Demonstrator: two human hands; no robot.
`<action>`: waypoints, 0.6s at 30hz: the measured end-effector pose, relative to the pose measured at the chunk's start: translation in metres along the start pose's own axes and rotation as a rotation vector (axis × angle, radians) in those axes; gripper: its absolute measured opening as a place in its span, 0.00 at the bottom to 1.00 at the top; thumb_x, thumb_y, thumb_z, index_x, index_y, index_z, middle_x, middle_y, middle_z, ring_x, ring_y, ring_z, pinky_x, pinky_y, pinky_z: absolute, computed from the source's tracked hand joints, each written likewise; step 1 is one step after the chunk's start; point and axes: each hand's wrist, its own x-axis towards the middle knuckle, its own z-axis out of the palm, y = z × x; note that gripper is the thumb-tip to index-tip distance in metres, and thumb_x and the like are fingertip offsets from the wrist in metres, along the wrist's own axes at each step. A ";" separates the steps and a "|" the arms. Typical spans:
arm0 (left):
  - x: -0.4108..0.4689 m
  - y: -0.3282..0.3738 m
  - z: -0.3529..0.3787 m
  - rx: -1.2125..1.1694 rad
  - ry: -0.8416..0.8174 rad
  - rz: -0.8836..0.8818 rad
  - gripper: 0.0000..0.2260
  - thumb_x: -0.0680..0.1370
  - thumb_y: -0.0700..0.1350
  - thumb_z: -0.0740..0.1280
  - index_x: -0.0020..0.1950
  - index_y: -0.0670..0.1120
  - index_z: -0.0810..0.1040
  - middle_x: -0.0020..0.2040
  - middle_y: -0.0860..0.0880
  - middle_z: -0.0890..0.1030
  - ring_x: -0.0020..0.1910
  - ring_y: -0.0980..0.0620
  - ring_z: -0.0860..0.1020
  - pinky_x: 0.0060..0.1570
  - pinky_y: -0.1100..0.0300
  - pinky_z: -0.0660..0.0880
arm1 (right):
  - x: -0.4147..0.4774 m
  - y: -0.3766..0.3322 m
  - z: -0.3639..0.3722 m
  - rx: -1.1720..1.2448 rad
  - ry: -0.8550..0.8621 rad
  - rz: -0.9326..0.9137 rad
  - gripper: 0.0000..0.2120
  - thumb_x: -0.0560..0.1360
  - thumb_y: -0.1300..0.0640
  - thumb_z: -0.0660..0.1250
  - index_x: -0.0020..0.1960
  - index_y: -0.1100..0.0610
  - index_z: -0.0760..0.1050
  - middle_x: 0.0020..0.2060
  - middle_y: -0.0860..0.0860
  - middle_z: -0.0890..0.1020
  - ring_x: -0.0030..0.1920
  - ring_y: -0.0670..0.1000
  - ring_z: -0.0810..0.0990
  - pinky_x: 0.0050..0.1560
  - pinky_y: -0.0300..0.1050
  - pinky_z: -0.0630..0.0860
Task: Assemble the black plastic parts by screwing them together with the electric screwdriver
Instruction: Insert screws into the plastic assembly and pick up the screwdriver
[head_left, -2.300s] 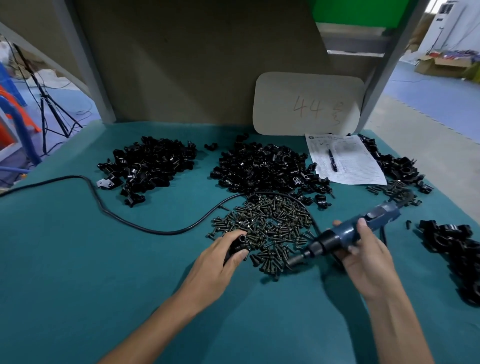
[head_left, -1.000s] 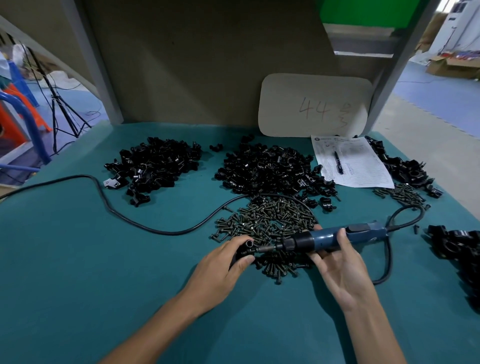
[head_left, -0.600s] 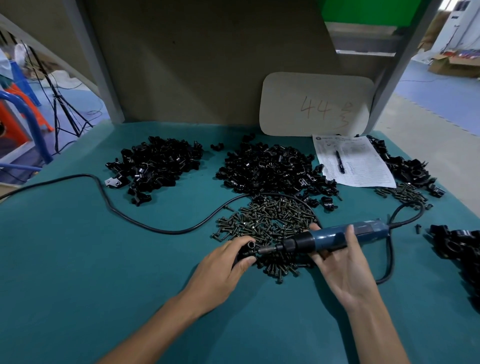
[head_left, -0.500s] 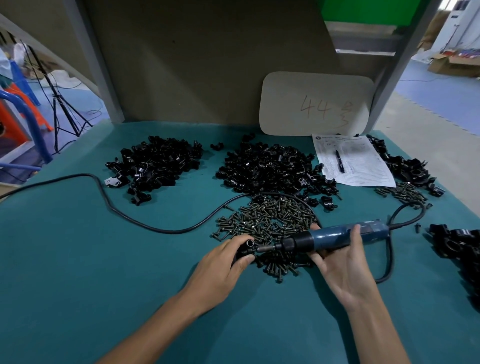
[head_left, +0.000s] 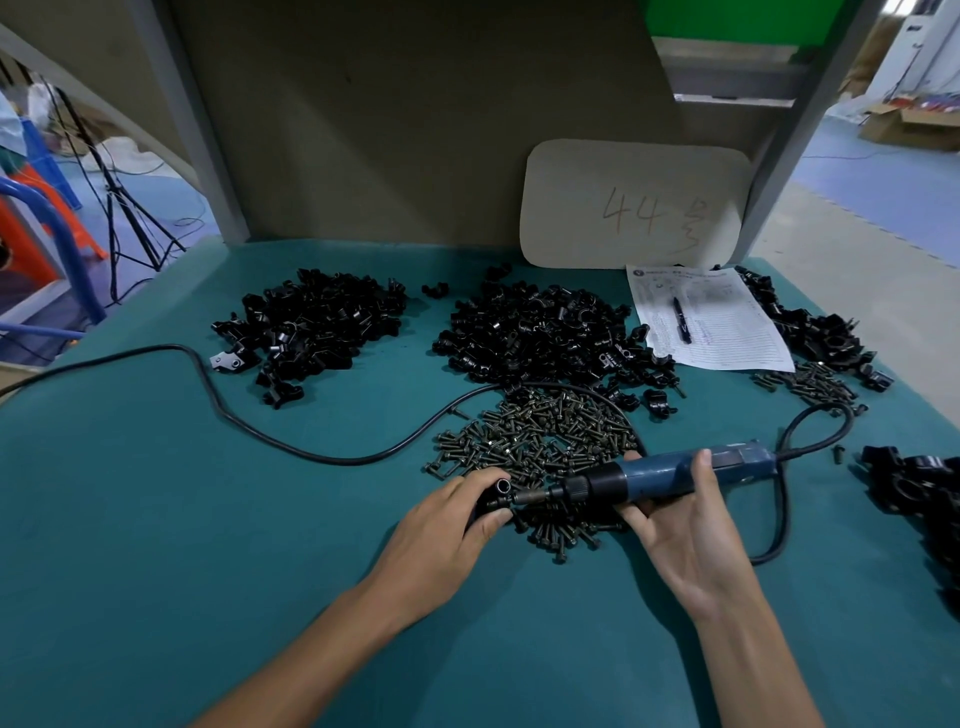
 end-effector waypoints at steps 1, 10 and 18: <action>0.000 0.000 0.000 0.000 0.000 0.001 0.15 0.84 0.61 0.55 0.70 0.64 0.64 0.59 0.61 0.75 0.54 0.60 0.73 0.55 0.56 0.74 | 0.000 0.000 0.000 0.001 -0.001 0.000 0.30 0.78 0.37 0.58 0.72 0.54 0.68 0.59 0.58 0.85 0.62 0.54 0.83 0.52 0.50 0.85; 0.002 -0.002 0.002 0.023 0.003 0.012 0.15 0.84 0.61 0.56 0.71 0.64 0.63 0.59 0.61 0.75 0.54 0.59 0.74 0.54 0.55 0.74 | -0.001 0.000 0.000 0.003 0.004 0.005 0.30 0.78 0.37 0.59 0.73 0.55 0.68 0.61 0.58 0.84 0.63 0.55 0.83 0.55 0.52 0.84; 0.002 -0.004 0.004 0.026 0.013 0.028 0.15 0.84 0.61 0.55 0.71 0.64 0.63 0.58 0.61 0.75 0.52 0.62 0.73 0.52 0.58 0.73 | -0.001 0.001 0.001 0.010 0.007 0.006 0.30 0.78 0.38 0.59 0.73 0.55 0.68 0.61 0.58 0.84 0.62 0.55 0.83 0.54 0.52 0.84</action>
